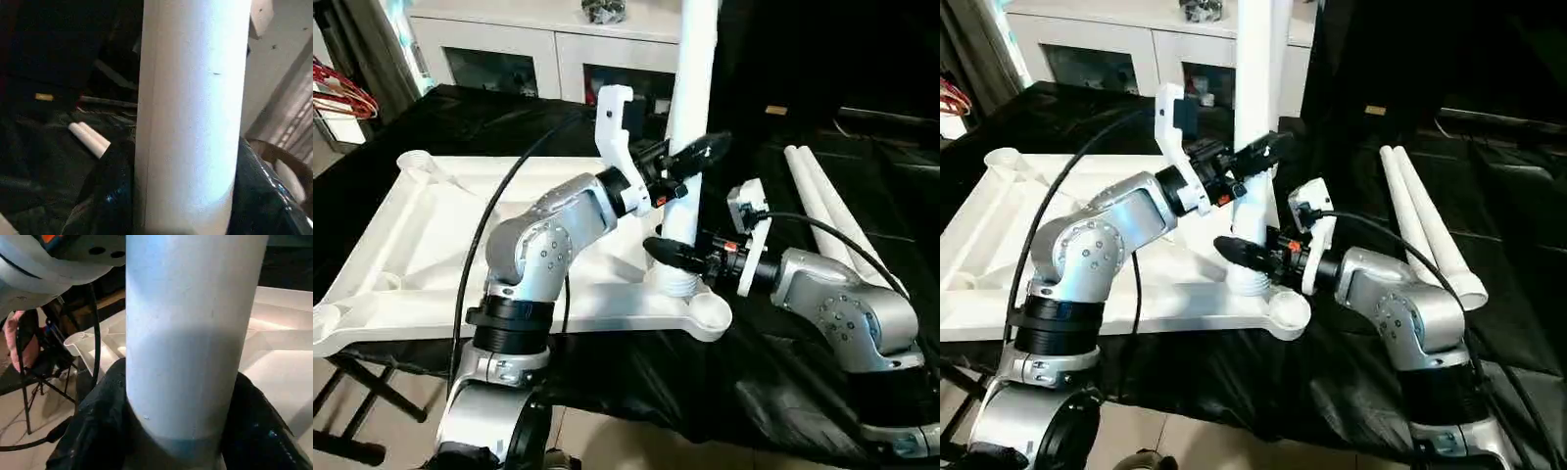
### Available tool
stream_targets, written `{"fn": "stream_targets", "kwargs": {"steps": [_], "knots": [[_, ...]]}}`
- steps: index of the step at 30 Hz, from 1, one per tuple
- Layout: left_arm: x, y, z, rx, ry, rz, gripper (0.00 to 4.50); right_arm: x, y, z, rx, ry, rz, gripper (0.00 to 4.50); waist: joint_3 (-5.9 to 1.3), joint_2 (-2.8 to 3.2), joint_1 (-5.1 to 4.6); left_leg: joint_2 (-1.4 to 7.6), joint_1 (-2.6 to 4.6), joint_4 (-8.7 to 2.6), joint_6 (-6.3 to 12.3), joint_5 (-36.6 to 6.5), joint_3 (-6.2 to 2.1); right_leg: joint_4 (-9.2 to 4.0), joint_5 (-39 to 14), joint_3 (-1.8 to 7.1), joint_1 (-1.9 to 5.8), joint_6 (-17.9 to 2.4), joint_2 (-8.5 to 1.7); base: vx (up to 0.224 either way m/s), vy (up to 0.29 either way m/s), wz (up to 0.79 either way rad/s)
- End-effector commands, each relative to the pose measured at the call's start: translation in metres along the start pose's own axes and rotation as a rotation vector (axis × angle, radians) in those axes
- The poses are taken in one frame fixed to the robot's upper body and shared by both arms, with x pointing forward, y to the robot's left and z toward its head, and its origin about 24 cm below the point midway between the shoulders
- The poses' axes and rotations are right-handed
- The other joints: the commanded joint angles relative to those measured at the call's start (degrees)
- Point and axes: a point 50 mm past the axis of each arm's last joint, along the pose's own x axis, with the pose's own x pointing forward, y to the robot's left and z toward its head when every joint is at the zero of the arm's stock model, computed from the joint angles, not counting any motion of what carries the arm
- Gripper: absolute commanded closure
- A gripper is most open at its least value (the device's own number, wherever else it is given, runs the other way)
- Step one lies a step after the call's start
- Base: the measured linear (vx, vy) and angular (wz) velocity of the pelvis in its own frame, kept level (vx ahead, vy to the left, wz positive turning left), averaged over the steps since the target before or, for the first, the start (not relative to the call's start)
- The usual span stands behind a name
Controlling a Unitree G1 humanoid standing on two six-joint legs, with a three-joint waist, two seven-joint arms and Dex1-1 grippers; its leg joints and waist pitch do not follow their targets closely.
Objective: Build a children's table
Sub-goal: Pick table leg
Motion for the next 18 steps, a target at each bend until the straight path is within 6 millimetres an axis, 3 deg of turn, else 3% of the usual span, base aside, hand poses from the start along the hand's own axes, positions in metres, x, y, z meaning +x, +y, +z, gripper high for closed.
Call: {"fn": "stream_targets", "kwargs": {"steps": [1, 5, 9, 18], "knots": [[0.004, -0.006, 0.000, 0.042, 0.022, -0.011, 2.58, -0.004, -0.004, 0.011, -0.021, 0.002, -0.013, 1.83, -4.14, -0.87, -0.07, 1.91, 1.75, -3.79, -0.66, -10.52, -1.09, -4.60, -10.09, 1.64, 2.29, -10.50, -2.44, 0.000, 0.000, 0.00], [0.005, -0.008, -0.001, 0.075, 0.035, -0.025, 2.62, -0.008, -0.012, 0.013, -0.037, 0.072, -0.040, 1.42, -4.24, -0.92, 0.01, 1.91, 1.64, -3.69, -0.47, -9.06, -1.10, -4.38, -8.59, 1.65, 2.41, -10.39, -2.41, 0.000, 0.000, 0.00], [0.005, -0.011, -0.002, 0.087, 0.040, -0.046, 2.62, -0.014, -0.017, 0.011, -0.028, 0.162, -0.036, 1.41, -4.27, -1.26, 0.02, 1.84, 1.55, -3.53, 0.13, -8.38, -1.00, -4.32, -7.68, 1.62, 2.61, -11.08, -2.44, 0.000, 0.000, 0.00], [0.005, -0.013, -0.005, 0.106, 0.058, -0.057, 2.62, -0.014, -0.014, 0.005, -0.019, 0.241, 0.017, 1.41, -4.22, -1.31, -0.03, 1.98, 1.62, -3.42, 0.73, -8.31, -0.97, -4.26, -8.11, 1.65, 2.49, -12.03, -2.55, 0.000, 0.000, 0.00]]}}
